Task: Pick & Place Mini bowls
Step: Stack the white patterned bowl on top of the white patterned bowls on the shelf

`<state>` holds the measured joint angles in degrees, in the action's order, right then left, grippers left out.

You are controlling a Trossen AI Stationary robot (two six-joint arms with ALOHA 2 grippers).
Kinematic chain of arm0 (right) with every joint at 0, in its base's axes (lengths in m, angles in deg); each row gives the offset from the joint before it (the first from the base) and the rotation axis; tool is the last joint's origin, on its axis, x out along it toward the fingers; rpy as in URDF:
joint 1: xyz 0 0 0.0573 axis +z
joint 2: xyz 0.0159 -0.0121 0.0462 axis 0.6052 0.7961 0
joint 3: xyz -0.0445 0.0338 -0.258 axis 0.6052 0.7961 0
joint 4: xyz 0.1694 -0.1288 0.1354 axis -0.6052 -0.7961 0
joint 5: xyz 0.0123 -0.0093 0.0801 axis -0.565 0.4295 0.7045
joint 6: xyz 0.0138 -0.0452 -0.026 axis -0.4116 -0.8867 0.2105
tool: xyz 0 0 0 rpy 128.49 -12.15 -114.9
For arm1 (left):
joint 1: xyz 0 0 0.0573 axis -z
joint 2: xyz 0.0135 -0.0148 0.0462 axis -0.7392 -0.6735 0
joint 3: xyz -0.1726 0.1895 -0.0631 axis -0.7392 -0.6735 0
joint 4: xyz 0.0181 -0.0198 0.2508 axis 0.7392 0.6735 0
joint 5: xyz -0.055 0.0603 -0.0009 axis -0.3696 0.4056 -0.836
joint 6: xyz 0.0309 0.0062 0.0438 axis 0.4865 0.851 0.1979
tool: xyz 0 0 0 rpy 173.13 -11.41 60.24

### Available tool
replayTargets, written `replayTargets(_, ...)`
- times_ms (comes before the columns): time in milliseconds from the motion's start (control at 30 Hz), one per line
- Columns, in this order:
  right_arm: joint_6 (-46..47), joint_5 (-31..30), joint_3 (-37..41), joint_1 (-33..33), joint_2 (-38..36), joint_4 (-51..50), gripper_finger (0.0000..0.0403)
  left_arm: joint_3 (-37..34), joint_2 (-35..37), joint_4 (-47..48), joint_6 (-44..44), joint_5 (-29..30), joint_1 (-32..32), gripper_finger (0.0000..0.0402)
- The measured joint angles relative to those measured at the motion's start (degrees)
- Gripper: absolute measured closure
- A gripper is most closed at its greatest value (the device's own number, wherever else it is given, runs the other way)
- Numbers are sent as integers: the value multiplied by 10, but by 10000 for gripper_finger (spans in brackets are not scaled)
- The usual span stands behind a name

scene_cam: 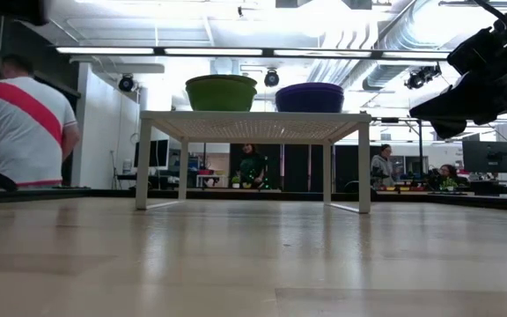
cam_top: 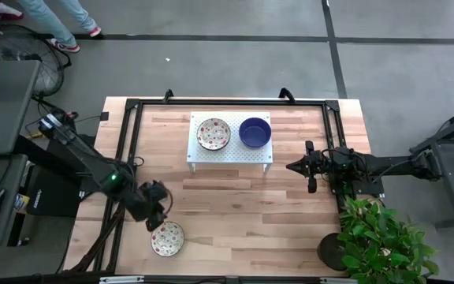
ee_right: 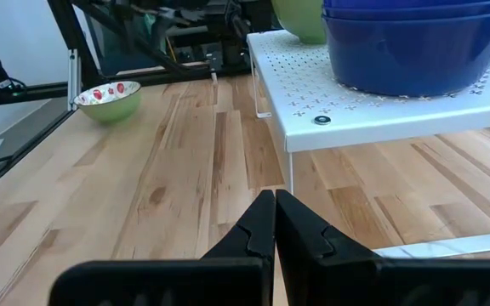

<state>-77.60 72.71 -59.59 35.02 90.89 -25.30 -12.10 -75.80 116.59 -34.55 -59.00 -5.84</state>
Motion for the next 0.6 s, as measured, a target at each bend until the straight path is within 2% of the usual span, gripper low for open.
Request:
replayTargets(333, 0, 0, 0, 0, 0, 0, 403, 0, -59, -1, -152, -7, 75, 241)
replayTargets(600, 0, 0, 0, 0, 0, 0, 403, 0, -109, -43, -161, -50, 77, 241)
